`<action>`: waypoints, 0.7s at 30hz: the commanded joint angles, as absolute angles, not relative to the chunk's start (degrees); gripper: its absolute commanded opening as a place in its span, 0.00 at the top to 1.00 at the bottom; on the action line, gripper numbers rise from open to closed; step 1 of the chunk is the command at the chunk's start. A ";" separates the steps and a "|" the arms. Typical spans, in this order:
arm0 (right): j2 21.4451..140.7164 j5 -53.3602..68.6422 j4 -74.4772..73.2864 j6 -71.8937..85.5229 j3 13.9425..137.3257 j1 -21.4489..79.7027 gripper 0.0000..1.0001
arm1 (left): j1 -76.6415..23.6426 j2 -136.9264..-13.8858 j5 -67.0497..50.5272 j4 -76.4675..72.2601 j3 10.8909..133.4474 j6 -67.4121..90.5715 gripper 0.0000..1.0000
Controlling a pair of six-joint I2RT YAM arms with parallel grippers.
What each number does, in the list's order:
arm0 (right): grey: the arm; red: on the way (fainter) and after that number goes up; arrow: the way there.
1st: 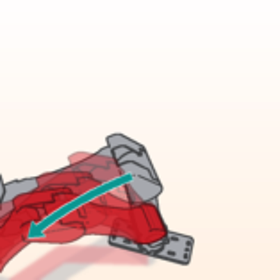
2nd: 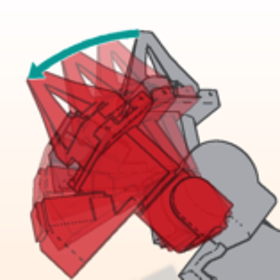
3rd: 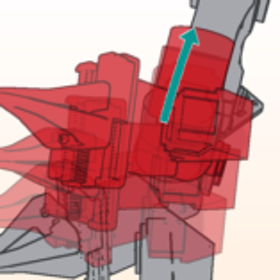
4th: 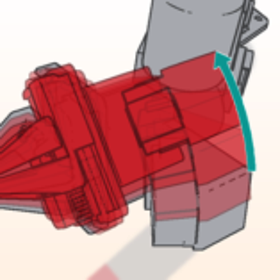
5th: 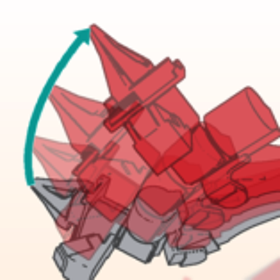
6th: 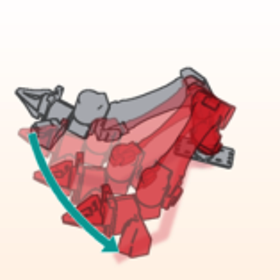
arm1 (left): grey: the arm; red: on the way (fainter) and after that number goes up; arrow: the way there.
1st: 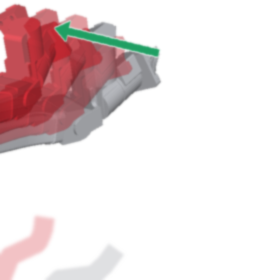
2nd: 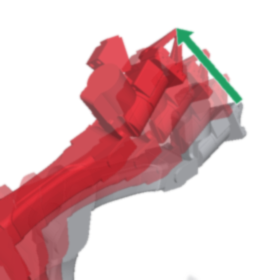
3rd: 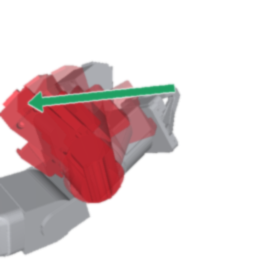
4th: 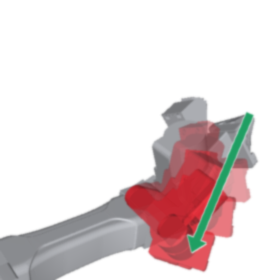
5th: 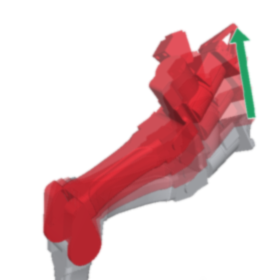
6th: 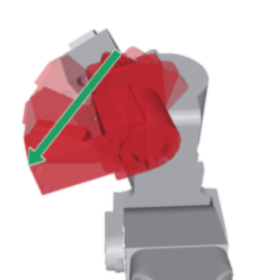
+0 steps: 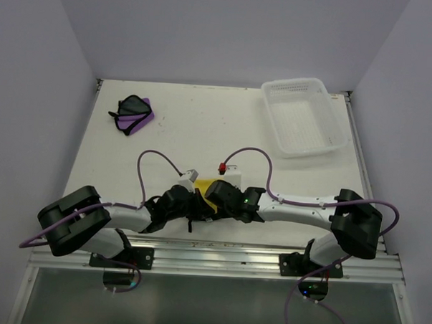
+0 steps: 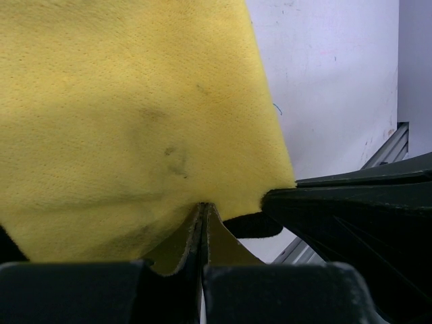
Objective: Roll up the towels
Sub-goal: Roll the towel
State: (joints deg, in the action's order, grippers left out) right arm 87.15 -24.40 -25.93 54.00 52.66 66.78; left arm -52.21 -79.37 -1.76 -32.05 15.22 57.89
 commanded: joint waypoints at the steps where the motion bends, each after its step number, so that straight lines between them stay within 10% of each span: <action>1: 87.45 -24.79 -23.82 55.20 52.91 66.62 1.00 | -52.65 -79.89 -0.26 -32.69 15.91 56.95 1.00; 21: 92.72 -18.28 -16.09 55.02 53.00 66.62 1.00 | -53.09 -80.42 -0.26 -32.52 16.00 56.60 1.00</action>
State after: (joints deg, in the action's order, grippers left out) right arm 91.31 -19.64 -18.79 54.02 52.66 66.72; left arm -52.64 -80.53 -1.23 -31.94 15.22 57.80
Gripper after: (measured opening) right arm 0.028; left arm 0.005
